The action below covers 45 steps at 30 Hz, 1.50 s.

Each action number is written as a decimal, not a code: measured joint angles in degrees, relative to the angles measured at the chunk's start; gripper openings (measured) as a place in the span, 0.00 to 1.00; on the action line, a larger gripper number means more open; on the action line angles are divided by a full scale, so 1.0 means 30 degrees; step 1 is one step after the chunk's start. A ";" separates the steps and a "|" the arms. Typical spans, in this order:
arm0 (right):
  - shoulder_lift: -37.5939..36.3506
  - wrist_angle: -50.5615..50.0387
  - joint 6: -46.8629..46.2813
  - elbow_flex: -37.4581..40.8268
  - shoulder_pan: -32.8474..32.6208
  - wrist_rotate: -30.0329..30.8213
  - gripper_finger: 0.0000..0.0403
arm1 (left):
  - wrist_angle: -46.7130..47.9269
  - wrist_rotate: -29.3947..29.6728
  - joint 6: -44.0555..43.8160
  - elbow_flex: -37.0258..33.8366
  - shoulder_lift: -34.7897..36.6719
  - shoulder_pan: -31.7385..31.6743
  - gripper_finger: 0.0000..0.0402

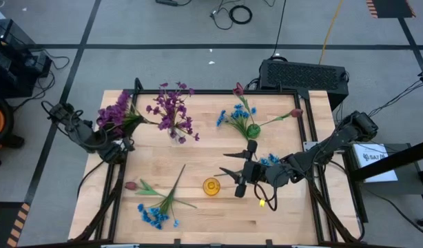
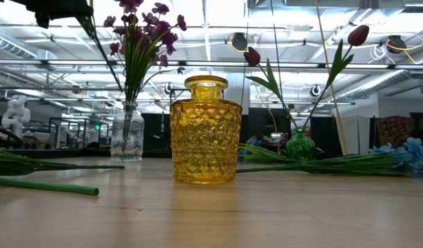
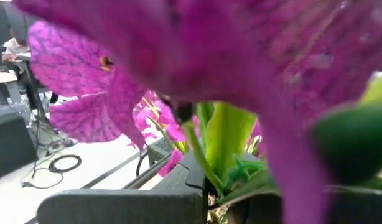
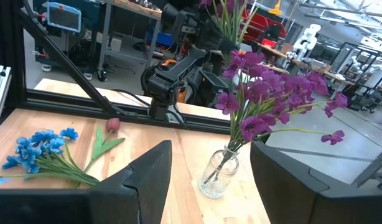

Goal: Sort flowers into vase by color
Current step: Put the violet flowers into the transparent vase

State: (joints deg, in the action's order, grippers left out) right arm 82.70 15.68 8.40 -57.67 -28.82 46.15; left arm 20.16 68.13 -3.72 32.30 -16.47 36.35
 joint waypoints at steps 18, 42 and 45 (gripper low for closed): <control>0.0000 0.0044 0.0266 0.0000 0.0000 0.0000 0.52 | -0.2105 -0.0627 0.0356 -0.1347 -0.0022 -0.1689 0.07; 0.0000 0.0117 0.0357 0.0000 0.0002 0.0007 0.52 | -0.2134 -0.2298 -0.0889 -0.1453 -0.1515 -0.3576 0.07; 0.0000 0.0109 0.0357 0.0000 0.0000 0.0007 0.52 | -0.2048 -0.2418 -0.1126 -0.1453 -0.1515 -0.3832 0.07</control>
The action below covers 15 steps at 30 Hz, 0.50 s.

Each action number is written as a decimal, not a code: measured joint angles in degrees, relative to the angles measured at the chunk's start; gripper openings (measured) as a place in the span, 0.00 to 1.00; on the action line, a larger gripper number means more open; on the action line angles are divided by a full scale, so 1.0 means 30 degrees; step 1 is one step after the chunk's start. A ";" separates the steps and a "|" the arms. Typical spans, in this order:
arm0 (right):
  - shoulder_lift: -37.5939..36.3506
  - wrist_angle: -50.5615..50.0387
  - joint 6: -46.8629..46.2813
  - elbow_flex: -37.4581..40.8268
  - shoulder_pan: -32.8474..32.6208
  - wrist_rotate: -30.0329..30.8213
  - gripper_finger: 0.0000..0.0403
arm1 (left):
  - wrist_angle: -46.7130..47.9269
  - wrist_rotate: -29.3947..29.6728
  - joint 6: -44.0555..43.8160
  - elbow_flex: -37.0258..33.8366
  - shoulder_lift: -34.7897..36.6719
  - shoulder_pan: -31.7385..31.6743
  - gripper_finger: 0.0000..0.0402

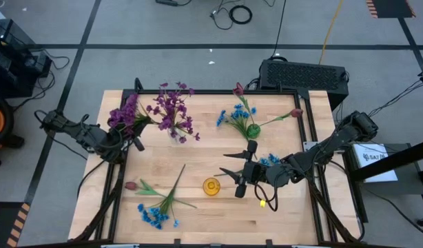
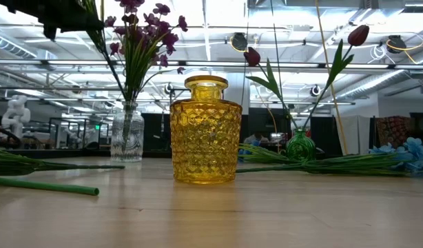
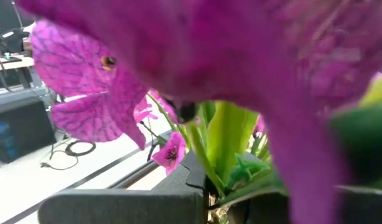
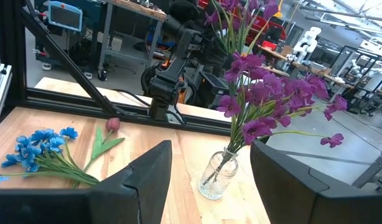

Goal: Sort flowers into vase by color
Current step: Put the violet flowers into the transparent vase

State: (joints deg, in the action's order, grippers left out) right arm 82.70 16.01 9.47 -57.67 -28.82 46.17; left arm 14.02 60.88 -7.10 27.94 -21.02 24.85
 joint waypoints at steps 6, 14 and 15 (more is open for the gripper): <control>0.0000 -0.0005 0.0000 0.0000 0.0005 0.0000 0.52 | 0.0006 -0.0674 -0.0884 -0.0462 -0.0278 -0.0590 0.07; 0.0000 -0.0007 0.0000 0.0000 0.0004 0.0000 0.52 | -0.1553 -0.0696 -0.1344 -0.1789 -0.1257 -0.1374 0.07; 0.0000 -0.0007 0.0000 0.0000 0.0000 0.0000 0.52 | -0.1572 -0.0690 -0.1492 -0.1845 -0.1404 -0.1509 0.07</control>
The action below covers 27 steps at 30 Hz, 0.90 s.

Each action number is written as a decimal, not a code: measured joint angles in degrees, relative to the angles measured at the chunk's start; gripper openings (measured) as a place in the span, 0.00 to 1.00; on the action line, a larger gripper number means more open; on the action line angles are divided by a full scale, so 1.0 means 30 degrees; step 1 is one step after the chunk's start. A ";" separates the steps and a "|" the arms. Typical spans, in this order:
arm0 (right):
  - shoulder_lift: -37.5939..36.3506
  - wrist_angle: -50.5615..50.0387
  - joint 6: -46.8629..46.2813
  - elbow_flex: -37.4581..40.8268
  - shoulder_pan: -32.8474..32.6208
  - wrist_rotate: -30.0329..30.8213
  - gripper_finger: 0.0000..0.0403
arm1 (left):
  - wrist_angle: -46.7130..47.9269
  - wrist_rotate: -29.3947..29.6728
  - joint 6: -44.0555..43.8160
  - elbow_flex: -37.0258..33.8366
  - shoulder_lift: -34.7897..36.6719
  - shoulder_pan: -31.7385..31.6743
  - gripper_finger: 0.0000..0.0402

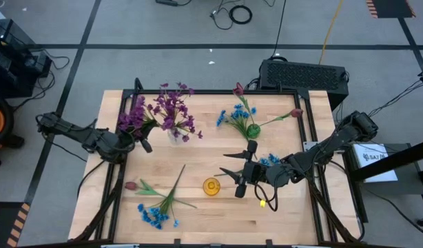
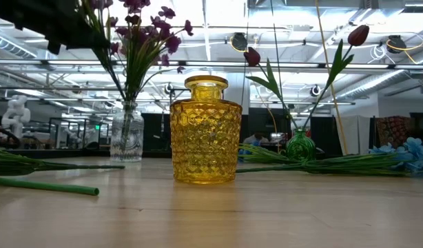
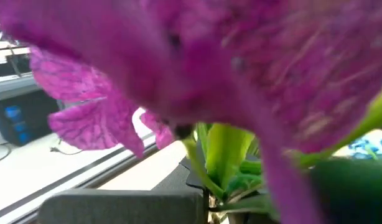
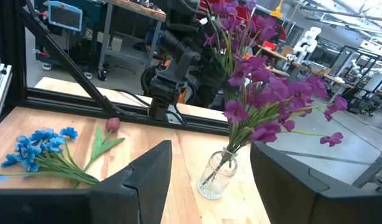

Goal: Sort flowers into vase by color
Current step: Put the violet flowers into the transparent vase

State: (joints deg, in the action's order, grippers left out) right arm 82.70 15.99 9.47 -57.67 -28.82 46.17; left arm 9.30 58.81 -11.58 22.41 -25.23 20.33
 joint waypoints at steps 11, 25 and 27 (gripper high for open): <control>0.0000 0.0000 0.0000 0.0000 0.0007 0.0004 0.52 | -0.0503 -0.0051 -0.0058 -0.0114 -0.1859 -0.0888 0.07; 0.0000 0.0000 0.0000 0.0000 0.0007 0.0000 0.52 | -0.1085 -0.0044 -0.0442 -0.0114 -0.3360 -0.1756 0.33; 0.0000 0.0000 0.0000 0.0000 0.0000 0.0002 0.52 | -0.1123 -0.0038 -0.0179 -0.0114 -0.3311 -0.1749 0.38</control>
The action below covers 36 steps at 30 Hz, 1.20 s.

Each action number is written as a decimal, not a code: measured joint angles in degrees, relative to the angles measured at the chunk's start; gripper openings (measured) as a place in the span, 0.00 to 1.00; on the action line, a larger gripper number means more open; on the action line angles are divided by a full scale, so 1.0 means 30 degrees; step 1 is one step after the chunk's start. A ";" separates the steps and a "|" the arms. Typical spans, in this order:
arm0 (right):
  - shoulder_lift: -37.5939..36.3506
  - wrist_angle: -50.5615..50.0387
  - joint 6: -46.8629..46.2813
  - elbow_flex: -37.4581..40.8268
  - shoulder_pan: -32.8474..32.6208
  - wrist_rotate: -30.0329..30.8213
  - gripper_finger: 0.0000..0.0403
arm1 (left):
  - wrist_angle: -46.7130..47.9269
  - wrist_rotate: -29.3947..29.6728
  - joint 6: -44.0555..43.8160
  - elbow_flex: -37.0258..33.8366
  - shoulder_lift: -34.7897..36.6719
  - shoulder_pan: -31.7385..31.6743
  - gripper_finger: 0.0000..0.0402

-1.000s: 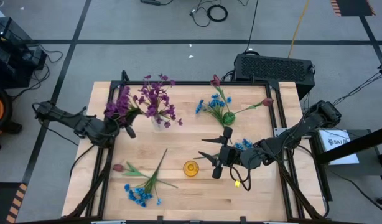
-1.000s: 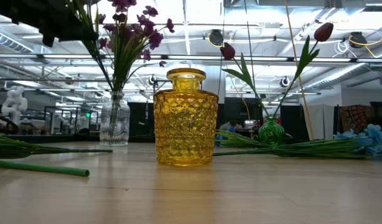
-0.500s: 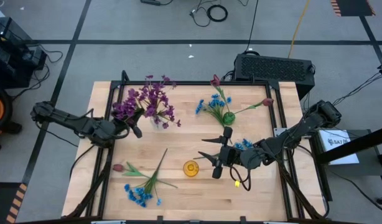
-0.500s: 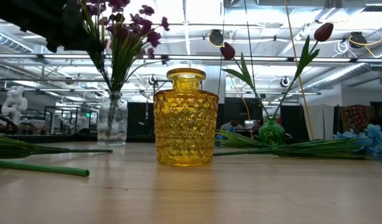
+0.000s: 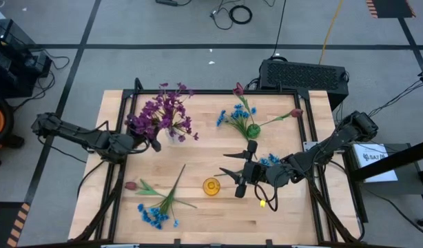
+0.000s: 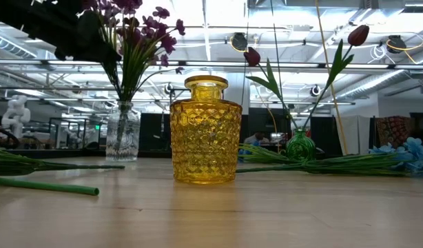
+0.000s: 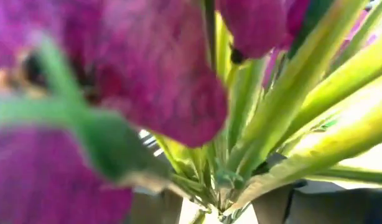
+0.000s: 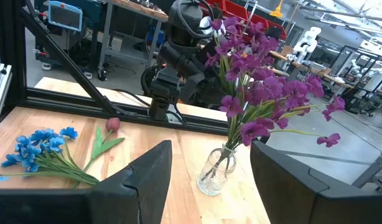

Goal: Sort flowers into vase by color
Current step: Put the violet flowers into the transparent vase

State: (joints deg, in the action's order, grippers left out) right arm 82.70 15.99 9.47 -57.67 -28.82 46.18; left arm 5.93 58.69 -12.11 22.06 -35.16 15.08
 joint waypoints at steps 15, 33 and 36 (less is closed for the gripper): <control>0.0000 -0.0590 -0.0912 0.0000 -0.0051 0.0012 0.52 | 0.0828 0.0110 0.0658 0.0000 0.1232 0.1824 0.63; 0.0000 -0.0575 -0.0933 0.0000 -0.0306 0.0019 0.52 | 0.2270 0.1209 -0.0381 0.0007 0.2804 0.3428 0.39; 0.0000 -0.0505 -0.0933 0.0000 -0.0306 0.0019 0.52 | 0.2213 0.1382 -0.0383 0.0007 0.2278 0.3317 0.24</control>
State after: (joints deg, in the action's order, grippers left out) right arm 82.70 14.47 6.68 -57.67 -29.74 46.24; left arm 12.57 62.84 -13.26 22.09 -28.33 25.03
